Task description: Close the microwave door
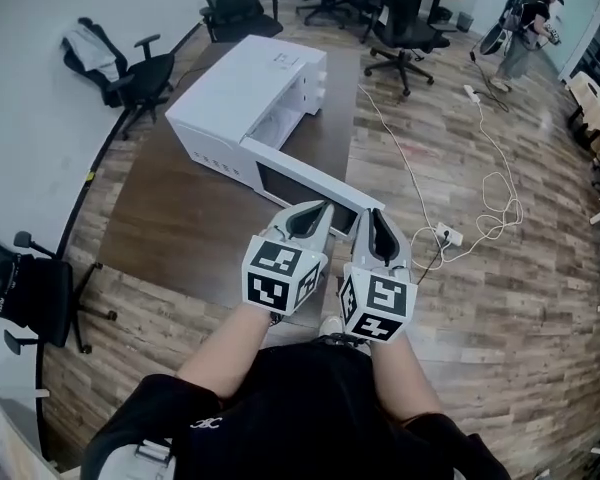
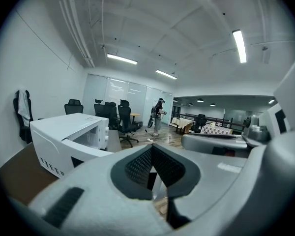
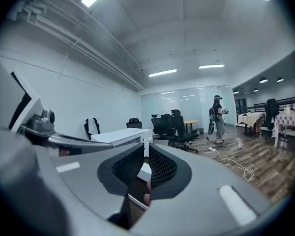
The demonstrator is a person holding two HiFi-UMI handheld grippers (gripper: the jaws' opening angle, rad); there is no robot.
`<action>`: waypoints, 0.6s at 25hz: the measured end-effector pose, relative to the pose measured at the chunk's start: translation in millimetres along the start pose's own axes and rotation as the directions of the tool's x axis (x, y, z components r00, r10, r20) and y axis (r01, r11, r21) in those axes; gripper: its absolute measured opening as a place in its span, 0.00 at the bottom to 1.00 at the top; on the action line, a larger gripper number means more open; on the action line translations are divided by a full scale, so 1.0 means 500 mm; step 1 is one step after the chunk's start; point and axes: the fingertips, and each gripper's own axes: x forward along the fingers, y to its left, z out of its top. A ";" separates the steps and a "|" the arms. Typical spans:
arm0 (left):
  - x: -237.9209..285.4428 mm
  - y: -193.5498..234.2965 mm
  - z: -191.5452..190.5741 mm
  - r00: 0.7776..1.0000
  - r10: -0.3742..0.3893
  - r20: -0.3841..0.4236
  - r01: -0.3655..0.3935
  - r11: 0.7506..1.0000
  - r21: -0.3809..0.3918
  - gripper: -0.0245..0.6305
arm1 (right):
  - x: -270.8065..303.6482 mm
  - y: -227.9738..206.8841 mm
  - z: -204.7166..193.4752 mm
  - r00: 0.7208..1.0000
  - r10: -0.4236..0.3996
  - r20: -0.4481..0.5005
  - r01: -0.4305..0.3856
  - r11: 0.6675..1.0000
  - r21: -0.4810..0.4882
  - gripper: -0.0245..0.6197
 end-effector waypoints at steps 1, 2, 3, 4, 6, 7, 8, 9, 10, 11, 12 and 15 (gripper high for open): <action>0.014 0.001 0.007 1.000 0.010 0.003 -0.010 1.000 0.000 0.05 | 0.013 -0.009 0.003 1.000 0.010 -0.002 -0.010 1.000 -0.003 0.10; 0.027 0.002 0.013 1.000 0.019 0.004 -0.019 1.000 0.000 0.05 | 0.026 -0.018 0.005 1.000 0.021 -0.006 -0.021 1.000 0.002 0.10; 0.037 0.004 0.018 1.000 0.028 0.003 -0.028 1.000 0.000 0.05 | 0.038 -0.026 0.007 0.999 0.030 -0.011 -0.030 0.999 0.010 0.10; 0.046 0.007 0.022 0.999 0.038 0.002 -0.038 0.999 -0.002 0.05 | 0.050 -0.032 0.009 0.999 0.039 -0.016 -0.038 0.999 0.018 0.10; 0.061 0.019 0.026 0.999 0.051 -0.004 -0.051 0.999 -0.010 0.05 | 0.073 -0.039 0.015 0.999 0.050 -0.020 -0.049 0.998 0.028 0.10; 0.069 0.025 0.025 0.998 0.055 -0.009 -0.055 0.998 -0.013 0.05 | 0.083 -0.042 0.015 0.998 0.052 -0.022 -0.052 0.998 0.030 0.10; 0.076 0.032 0.022 0.998 0.056 -0.015 -0.056 0.998 -0.014 0.05 | 0.092 -0.043 0.014 0.998 0.052 -0.025 -0.051 0.998 0.032 0.10; 0.082 0.038 0.019 0.998 0.055 -0.022 -0.055 0.998 -0.014 0.05 | 0.100 -0.044 0.010 0.998 0.050 -0.029 -0.049 0.998 0.033 0.10; 0.088 0.044 0.015 0.998 0.052 -0.028 -0.053 0.998 -0.015 0.05 | 0.106 -0.045 0.005 0.998 0.047 -0.035 -0.046 0.998 0.034 0.10; 0.094 0.049 0.013 0.998 0.049 -0.033 -0.049 0.999 -0.016 0.05 | 0.112 -0.045 0.001 0.998 0.043 -0.042 -0.041 0.999 0.035 0.10; 0.099 0.054 0.012 0.998 0.044 -0.038 -0.044 0.999 -0.017 0.05 | 0.116 -0.046 -0.002 0.998 0.036 -0.048 -0.035 0.999 0.035 0.10; 0.108 0.064 0.013 0.999 0.020 -0.047 -0.021 1.000 -0.015 0.05 | 0.126 -0.050 -0.004 0.999 0.007 -0.053 -0.005 0.999 0.042 0.10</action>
